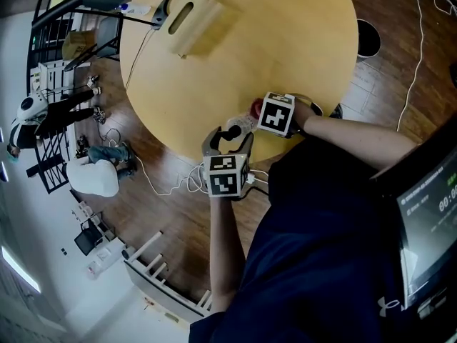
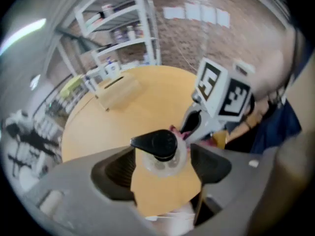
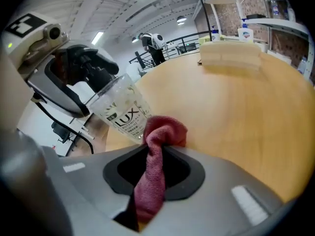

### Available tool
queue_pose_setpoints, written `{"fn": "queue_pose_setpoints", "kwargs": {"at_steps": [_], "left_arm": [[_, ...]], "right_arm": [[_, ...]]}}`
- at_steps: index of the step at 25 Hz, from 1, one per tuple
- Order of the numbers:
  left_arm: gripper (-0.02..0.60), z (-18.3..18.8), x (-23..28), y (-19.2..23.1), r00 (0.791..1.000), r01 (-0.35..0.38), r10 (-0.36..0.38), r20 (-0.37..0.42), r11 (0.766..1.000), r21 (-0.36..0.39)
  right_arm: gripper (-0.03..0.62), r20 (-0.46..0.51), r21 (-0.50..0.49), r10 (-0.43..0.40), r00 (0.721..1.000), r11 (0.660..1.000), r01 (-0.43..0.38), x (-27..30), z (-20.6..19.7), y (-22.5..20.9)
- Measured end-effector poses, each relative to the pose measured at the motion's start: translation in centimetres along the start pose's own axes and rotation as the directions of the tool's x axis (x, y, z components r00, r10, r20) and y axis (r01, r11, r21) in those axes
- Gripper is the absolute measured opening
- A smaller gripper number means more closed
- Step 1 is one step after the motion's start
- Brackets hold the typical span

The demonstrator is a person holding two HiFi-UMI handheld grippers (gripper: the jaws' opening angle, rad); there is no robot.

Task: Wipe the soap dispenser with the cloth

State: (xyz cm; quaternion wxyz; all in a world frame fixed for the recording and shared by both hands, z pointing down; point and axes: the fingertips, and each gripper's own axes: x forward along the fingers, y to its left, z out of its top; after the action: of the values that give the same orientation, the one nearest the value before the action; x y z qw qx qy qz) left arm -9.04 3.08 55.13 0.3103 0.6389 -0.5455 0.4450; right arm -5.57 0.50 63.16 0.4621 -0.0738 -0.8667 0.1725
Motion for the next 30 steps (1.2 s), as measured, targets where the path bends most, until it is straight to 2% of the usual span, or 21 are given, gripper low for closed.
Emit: {"fn": "queue_pose_setpoints", "kwargs": {"at_steps": [1, 2, 3, 4, 6, 8, 11, 14, 16, 17, 18, 19, 20, 21, 22, 23, 26, 30], "left_arm": [[0.351, 0.4, -0.2, -0.1, 1.0, 0.007, -0.006, 0.013, 0.995, -0.095], [0.351, 0.4, -0.1, -0.2, 1.0, 0.003, -0.002, 0.01, 0.991, -0.131], [0.349, 0.1, 0.1, 0.0, 1.0, -0.01, 0.01, -0.002, 0.993, -0.117], [0.348, -0.2, 0.4, 0.3, 1.0, -0.023, 0.021, -0.014, 0.996, -0.082], [0.307, -0.6, 0.7, 0.4, 0.999, -0.02, 0.019, -0.027, 0.999, -0.029], [0.307, -0.6, 0.7, 0.2, 1.0, -0.005, 0.005, -0.031, 1.0, 0.016], [0.307, -0.6, 0.8, -0.1, 0.998, 0.033, -0.027, -0.052, 0.992, 0.12], [0.307, -0.8, 1.1, -0.6, 0.995, 0.079, -0.061, -0.08, 0.967, 0.243], [0.308, -0.9, 1.1, -0.7, 0.994, 0.081, -0.059, -0.089, 0.957, 0.277], [0.309, -0.9, 1.0, -0.6, 0.995, 0.07, -0.049, -0.087, 0.964, 0.256], [0.315, -0.8, 0.8, -0.6, 0.996, 0.056, -0.041, -0.077, 0.979, 0.197], [0.333, -0.6, 0.5, -0.5, 0.998, 0.045, -0.04, -0.056, 0.994, 0.103], [0.336, -0.3, 0.1, -0.6, 0.999, 0.043, -0.043, -0.031, 0.999, -0.007], [0.336, -0.1, -0.2, -0.7, 0.999, 0.042, -0.043, -0.013, 0.994, -0.098], [0.336, -0.1, -0.2, -0.7, 0.999, 0.03, -0.032, -0.009, 0.989, -0.143], [0.333, -0.5, 0.0, -0.4, 1.0, 0.005, -0.007, -0.019, 0.991, -0.137], [0.307, -1.5, 0.9, 0.2, 0.998, -0.053, 0.052, -0.04, 0.998, -0.029], [0.307, -1.5, 1.1, 0.1, 1.0, -0.026, 0.025, 0.013, 0.998, 0.063]], "right_arm": [[0.083, 0.027, -0.001, 0.001, 1.0, 1.0, -0.001, -0.8, 0.5, 0.2], [0.083, 0.062, -0.006, 0.005, 0.998, 1.0, -0.004, -1.7, 1.2, 0.5], [0.083, 0.1, -0.011, 0.013, 0.995, 1.0, -0.012, -2.6, 1.9, 1.0], [0.084, 0.136, -0.014, 0.025, 0.99, 1.0, -0.023, -3.4, 2.6, 1.5], [0.083, 0.187, -0.02, 0.044, 0.981, 0.999, -0.041, -4.6, 3.6, 2.2], [0.083, 0.192, -0.021, 0.048, 0.98, 0.999, -0.045, -4.3, 3.6, 2.1], [0.083, 0.123, -0.009, 0.006, 0.992, 1.0, -0.005, -2.0, 2.2, 0.9], [0.084, 0.033, -0.003, -0.035, 0.999, 0.999, 0.035, 0.2, 0.1, 0.4], [0.084, 0.027, 0.018, -0.035, 0.999, 0.999, 0.034, 0.2, -0.2, 0.4], [0.084, 0.041, 0.027, -0.031, 0.999, 0.999, 0.03, -0.2, -0.1, 0.5], [0.083, 0.062, 0.031, -0.023, 0.998, 0.999, 0.021, -0.9, 0.2, 0.6], [0.084, 0.09, 0.026, -0.012, 0.996, 1.0, 0.01, -1.8, 0.8, 0.9], [0.084, 0.122, 0.013, -0.002, 0.992, 1.0, 0.0, -2.7, 1.5, 1.3], [0.084, 0.154, -0.002, 0.008, 0.988, 1.0, -0.008, -3.7, 2.3, 1.7], [0.084, 0.177, -0.017, 0.017, 0.984, 1.0, -0.014, -4.4, 2.9, 2.1], [0.084, 0.189, -0.028, 0.022, 0.982, 0.999, -0.017, -4.8, 3.4, 2.3], [0.083, 0.178, -0.039, 0.004, 0.984, 0.999, 0.003, -3.9, 3.4, 2.2], [0.083, 0.096, 0.007, -0.039, 0.995, 0.999, 0.038, -0.6, 1.6, 0.3]]}}
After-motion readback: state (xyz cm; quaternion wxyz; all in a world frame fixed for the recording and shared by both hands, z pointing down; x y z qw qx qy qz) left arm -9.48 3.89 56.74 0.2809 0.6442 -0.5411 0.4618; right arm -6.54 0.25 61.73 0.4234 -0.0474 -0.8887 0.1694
